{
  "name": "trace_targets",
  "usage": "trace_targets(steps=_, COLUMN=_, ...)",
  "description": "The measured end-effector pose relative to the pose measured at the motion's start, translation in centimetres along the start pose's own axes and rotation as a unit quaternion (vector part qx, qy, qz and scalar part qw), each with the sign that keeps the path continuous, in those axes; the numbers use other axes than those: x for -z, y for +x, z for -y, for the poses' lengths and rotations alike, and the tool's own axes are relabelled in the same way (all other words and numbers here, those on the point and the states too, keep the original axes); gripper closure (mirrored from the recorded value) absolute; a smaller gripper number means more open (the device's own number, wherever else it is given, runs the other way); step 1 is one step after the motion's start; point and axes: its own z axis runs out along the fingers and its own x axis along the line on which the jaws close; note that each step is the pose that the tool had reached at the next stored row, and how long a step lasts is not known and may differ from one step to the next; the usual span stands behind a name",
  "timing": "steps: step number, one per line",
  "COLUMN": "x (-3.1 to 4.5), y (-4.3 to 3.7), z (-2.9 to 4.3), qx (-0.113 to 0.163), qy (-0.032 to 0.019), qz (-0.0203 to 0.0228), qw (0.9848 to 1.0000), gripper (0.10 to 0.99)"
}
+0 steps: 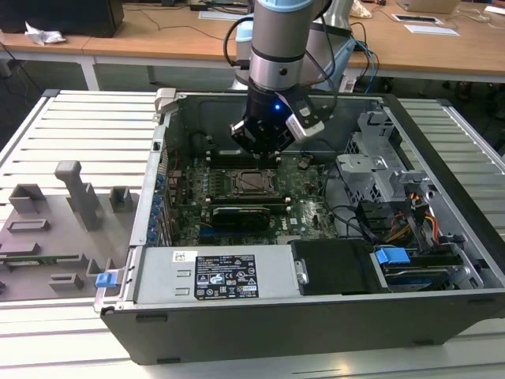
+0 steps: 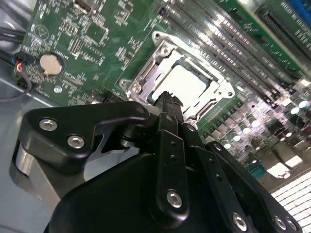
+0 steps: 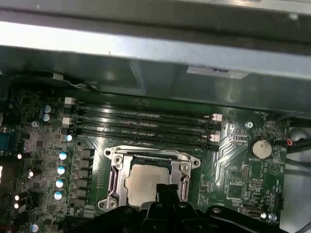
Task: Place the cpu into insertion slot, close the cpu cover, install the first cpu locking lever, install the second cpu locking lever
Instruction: 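Install the second cpu locking lever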
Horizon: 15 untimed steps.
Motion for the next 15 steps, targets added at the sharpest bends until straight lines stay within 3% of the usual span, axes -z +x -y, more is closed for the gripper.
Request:
trace_targets(steps=10, x=0.31, y=0.04, z=0.42, qx=0.0, qy=-0.0015, qz=-0.0009, qw=1.0, gripper=0.98)
trace_targets(steps=14, x=0.36, y=0.19, z=1.59, qx=0.0, qy=-0.0037, qz=-0.0007, qw=1.0, gripper=0.98)
trace_targets(steps=15, x=0.37, y=0.23, z=2.14, qx=0.0, qy=-0.0104, qz=-0.0034, qw=0.9999, gripper=0.98)
